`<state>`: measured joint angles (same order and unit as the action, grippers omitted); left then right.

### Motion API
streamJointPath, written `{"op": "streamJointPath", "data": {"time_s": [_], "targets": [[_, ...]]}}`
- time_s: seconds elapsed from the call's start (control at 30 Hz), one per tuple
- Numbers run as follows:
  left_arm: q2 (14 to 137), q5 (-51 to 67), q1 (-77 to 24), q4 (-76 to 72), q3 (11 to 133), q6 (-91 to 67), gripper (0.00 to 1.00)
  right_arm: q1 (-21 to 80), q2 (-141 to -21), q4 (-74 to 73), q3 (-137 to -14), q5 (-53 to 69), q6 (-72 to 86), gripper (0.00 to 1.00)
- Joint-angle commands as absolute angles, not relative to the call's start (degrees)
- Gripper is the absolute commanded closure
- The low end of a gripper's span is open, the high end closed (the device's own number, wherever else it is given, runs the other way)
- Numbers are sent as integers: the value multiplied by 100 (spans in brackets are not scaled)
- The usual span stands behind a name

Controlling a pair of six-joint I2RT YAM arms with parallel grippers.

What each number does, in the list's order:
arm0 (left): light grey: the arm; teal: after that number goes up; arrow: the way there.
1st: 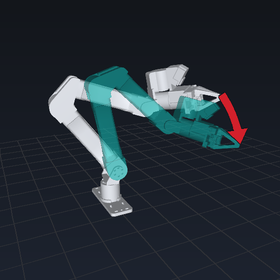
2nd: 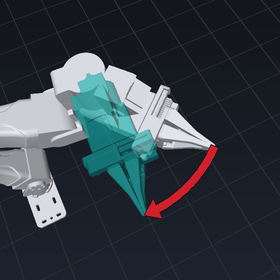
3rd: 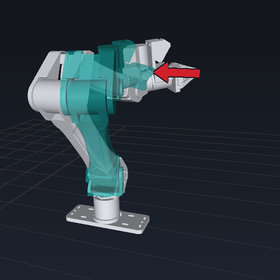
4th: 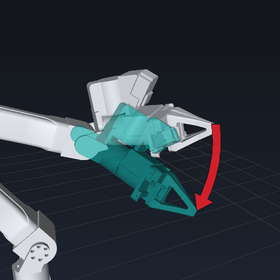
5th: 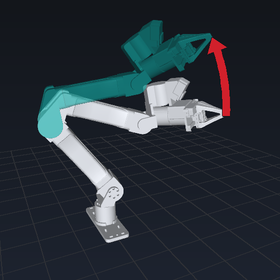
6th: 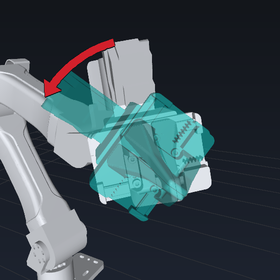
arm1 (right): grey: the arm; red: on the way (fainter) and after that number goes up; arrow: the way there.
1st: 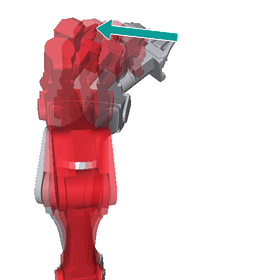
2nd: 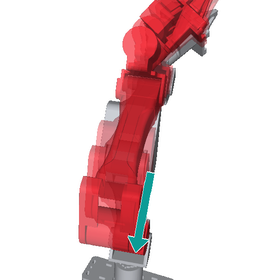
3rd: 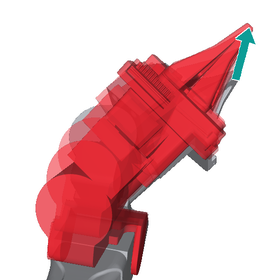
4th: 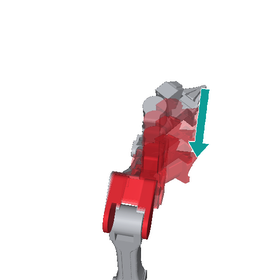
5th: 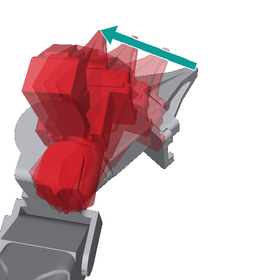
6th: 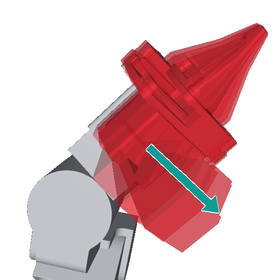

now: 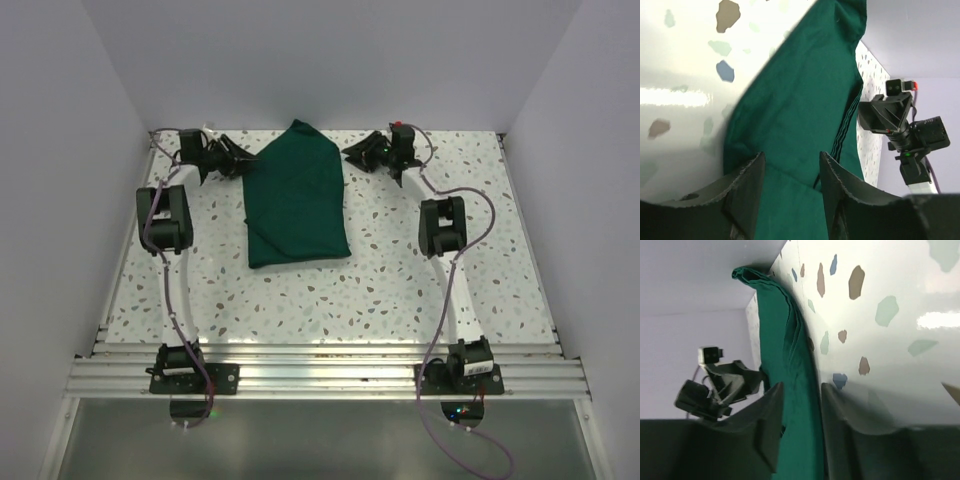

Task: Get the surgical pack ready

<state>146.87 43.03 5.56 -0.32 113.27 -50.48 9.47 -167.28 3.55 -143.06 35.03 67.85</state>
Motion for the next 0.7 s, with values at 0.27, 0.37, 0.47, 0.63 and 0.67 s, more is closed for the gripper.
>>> {"op": "streamJointPath", "data": {"time_s": [0.27,0.37,0.47,0.63,0.67], "targets": [[13018,3253,774,238,9872,-3682,37,817,-15951,-791,-14053,4184,4633,28],[13261,3155,765,333,10044,-3700,36,835,-16162,-703,-14185,4192,4588,28],[13596,3103,730,501,10265,-3665,36,931,-16435,-764,-14483,4026,4343,29],[13877,2848,677,343,10204,-3753,35,1151,-16743,-738,-14782,3648,4220,32],[13939,2848,668,325,10230,-3762,35,1177,-16778,-782,-14835,3447,4184,32]]}}
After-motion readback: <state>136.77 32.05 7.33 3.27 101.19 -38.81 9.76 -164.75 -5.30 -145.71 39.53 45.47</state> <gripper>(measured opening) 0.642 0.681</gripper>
